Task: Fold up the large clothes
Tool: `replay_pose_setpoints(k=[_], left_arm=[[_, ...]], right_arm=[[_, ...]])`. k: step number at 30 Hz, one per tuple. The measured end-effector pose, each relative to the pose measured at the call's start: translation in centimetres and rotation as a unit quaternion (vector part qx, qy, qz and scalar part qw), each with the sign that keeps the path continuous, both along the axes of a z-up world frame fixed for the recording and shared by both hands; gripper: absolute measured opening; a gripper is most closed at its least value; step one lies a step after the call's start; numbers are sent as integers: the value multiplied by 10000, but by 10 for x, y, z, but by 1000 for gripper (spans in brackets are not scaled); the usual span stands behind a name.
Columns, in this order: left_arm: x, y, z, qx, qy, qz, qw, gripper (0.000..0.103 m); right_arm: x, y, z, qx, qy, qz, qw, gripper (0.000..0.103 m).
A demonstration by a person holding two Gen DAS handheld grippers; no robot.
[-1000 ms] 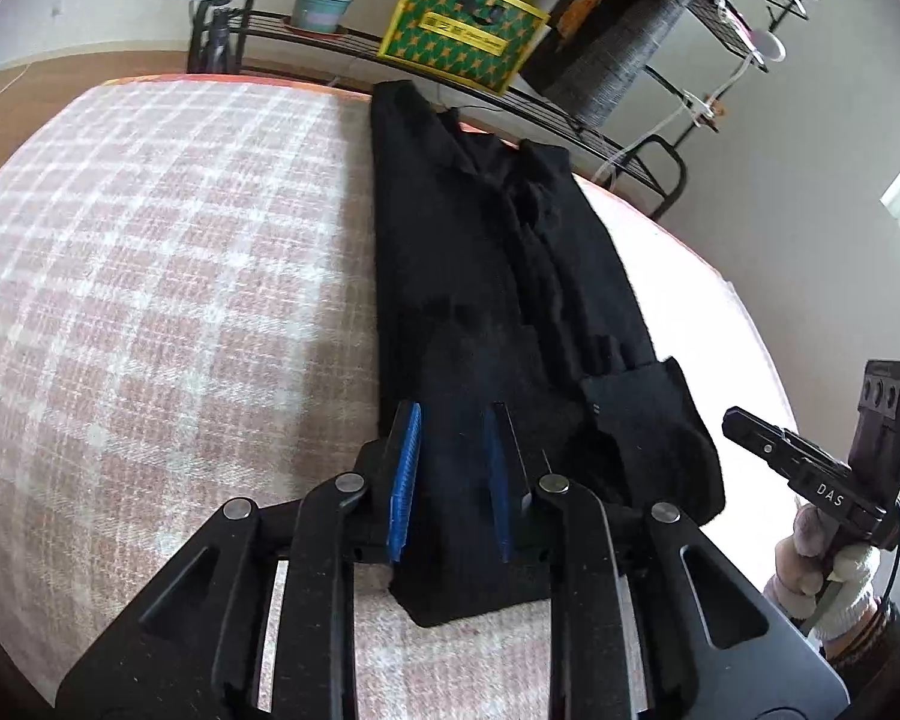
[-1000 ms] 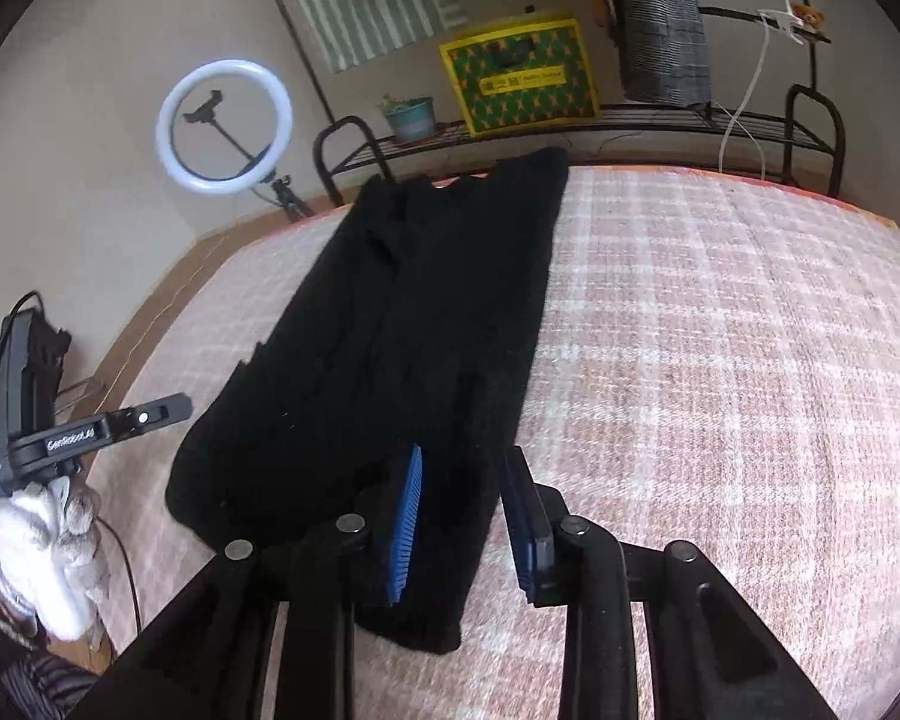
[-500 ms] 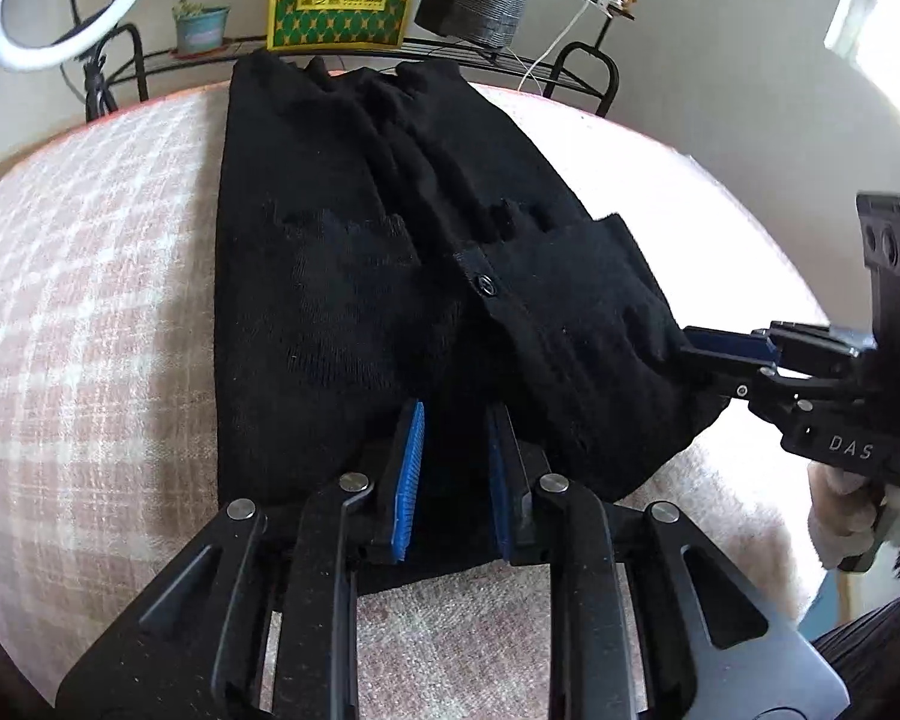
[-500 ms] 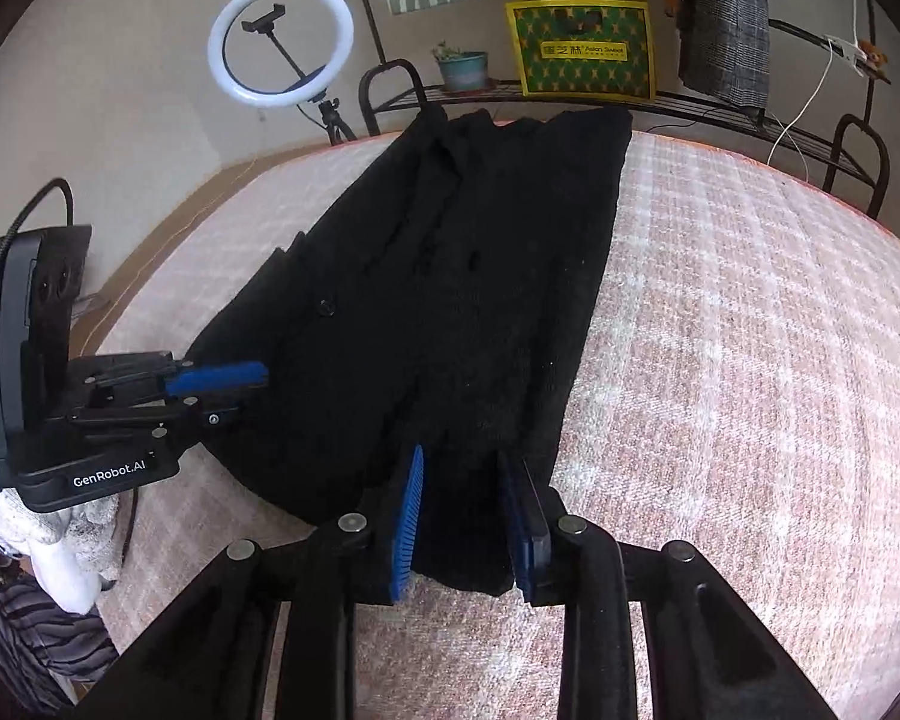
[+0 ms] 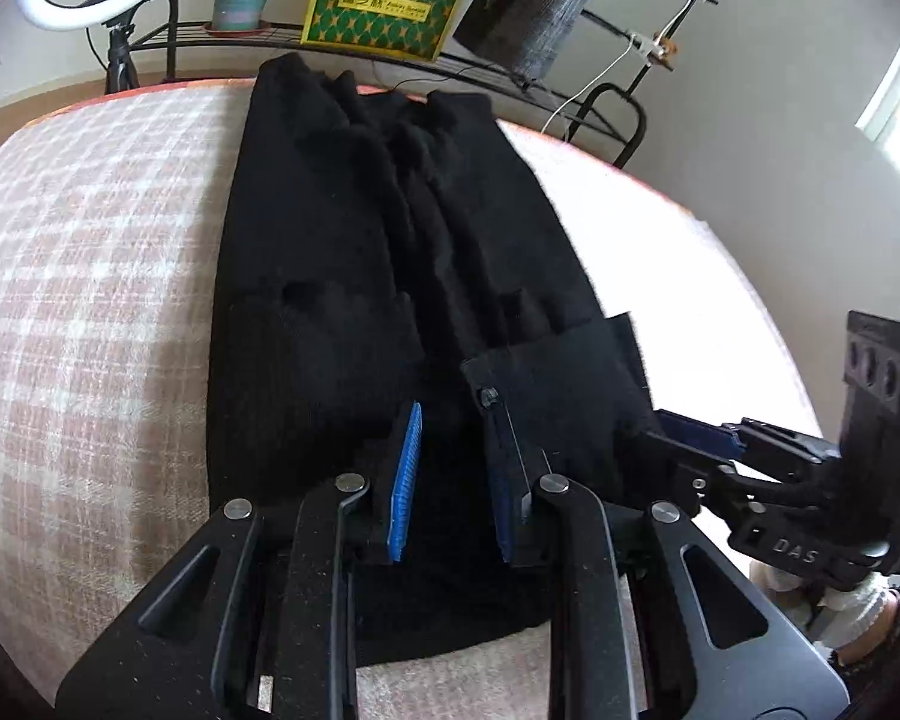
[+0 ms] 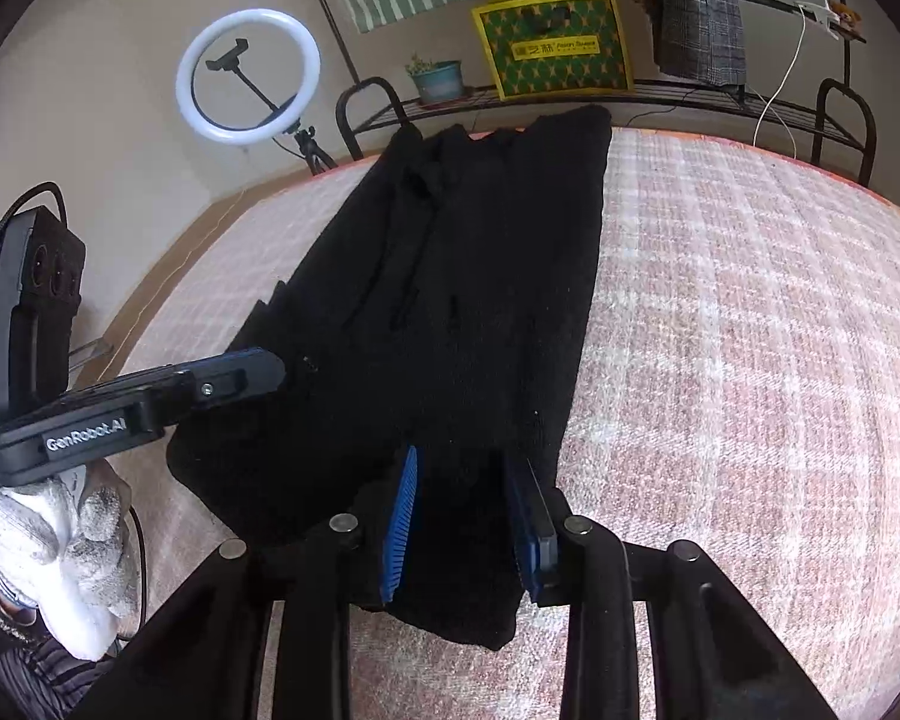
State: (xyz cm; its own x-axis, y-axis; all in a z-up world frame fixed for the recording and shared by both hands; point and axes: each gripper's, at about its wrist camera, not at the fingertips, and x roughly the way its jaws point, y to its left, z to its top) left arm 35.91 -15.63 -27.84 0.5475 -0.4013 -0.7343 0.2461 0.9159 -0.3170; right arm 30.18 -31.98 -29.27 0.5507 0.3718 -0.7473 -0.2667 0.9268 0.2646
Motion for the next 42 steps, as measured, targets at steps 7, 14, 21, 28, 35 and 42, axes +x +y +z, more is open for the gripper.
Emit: replay_pose_setpoints(k=[7,14,21,28,35,42], left_arm=[[1,2,-1,333,-97,-221,9992,20],[5,57,58,140,-787,77,9968,20],[74,99,102,590,-1290,25,9899,20],[174,114,96,472,-1391,-68,9891,20],[256,98,38,958,-1238,-294,9872,20],[313,71,0,1061,-1108,-423,9873,20]], right_arm=[[2,-10,1,73,261,60,9996,34],[-9,-34,60,327,-714,-220,9967,38],[26,-37,122,-11,-1150,85,9933,42],[132,-40,113,-50,-853,54,9963,29],[233,-38,45,32,-439,-157,9989,27],[282,-27,9,-166,-341,0,9993,27]])
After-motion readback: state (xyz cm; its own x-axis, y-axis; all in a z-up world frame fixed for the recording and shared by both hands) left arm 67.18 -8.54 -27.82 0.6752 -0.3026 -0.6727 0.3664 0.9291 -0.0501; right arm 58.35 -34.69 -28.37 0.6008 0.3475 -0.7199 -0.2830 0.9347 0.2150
